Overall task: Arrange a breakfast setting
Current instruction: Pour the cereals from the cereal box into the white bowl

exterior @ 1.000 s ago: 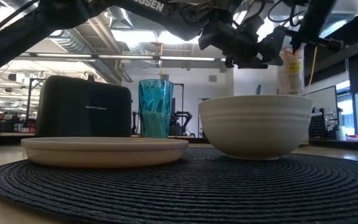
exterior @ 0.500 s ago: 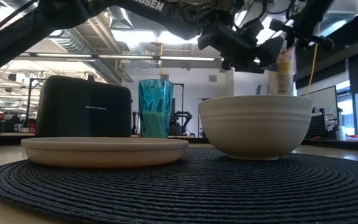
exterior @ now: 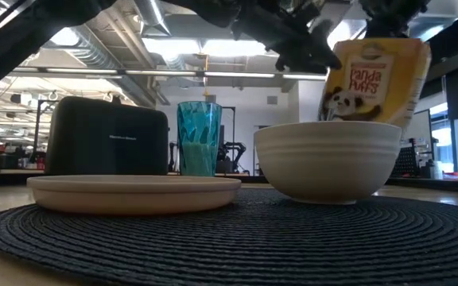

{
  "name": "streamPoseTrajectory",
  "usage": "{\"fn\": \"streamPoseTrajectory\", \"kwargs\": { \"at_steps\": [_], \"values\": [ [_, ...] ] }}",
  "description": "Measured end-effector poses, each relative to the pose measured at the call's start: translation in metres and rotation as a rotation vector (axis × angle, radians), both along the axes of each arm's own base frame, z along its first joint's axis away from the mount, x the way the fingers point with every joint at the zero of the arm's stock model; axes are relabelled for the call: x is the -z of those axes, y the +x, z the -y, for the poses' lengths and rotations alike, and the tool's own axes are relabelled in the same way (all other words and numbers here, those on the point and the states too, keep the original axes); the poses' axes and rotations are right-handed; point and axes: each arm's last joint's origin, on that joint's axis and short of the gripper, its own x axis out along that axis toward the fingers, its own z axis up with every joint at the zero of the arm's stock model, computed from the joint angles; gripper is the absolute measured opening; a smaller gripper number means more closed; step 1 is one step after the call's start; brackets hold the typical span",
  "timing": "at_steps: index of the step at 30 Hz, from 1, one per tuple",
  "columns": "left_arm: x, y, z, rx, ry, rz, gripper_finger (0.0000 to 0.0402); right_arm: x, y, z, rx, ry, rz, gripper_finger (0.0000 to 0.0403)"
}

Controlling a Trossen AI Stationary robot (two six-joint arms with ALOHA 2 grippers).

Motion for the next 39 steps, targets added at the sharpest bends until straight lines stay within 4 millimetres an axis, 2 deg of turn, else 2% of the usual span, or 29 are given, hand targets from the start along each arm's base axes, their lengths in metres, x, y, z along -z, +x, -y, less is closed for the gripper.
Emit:
{"fn": "streamPoseTrajectory", "kwargs": {
  "at_steps": [3,6,13,16,19,25,28,31,34,39],
  "values": [
    [-0.006,-0.006,-0.015,0.052,-0.024,0.028,0.0244,-0.005,-0.004,-0.008,-0.103,-0.047,0.019,0.0],
    [-0.006,-0.011,-0.029,0.066,-0.039,0.022,0.0262,-0.009,-0.011,-0.016,-0.135,-0.102,0.028,0.0],
    [-0.009,-0.018,-0.05,0.053,-0.035,0.043,0.0343,-0.017,-0.023,-0.033,-0.201,-0.214,0.047,0.0],
    [-0.009,-0.019,-0.052,0.204,-0.007,0.05,0.0365,-0.018,-0.024,-0.034,-0.213,-0.228,0.044,0.0],
    [-0.008,-0.015,-0.046,0.337,0.045,0.077,0.0367,-0.017,-0.023,-0.032,-0.212,-0.222,0.038,0.0],
    [0.006,0.001,-0.03,0.416,0.114,0.115,0.0352,-0.012,-0.015,-0.023,-0.214,-0.182,0.009,0.0],
    [0.023,0.01,-0.027,0.367,0.111,0.078,0.0344,-0.011,-0.011,-0.019,-0.22,-0.178,-0.001,0.0],
    [0.033,0.013,-0.028,0.238,0.116,0.038,0.0339,-0.01,-0.01,-0.017,-0.227,-0.176,-0.014,0.0],
    [0.034,0.013,-0.031,0.145,0.119,0.03,0.0338,-0.01,-0.01,-0.017,-0.229,-0.18,-0.013,0.0],
    [0.034,0.012,-0.034,0.127,0.115,0.03,0.034,-0.007,-0.011,-0.018,-0.22,-0.159,-0.04,0.0]
  ]
}}
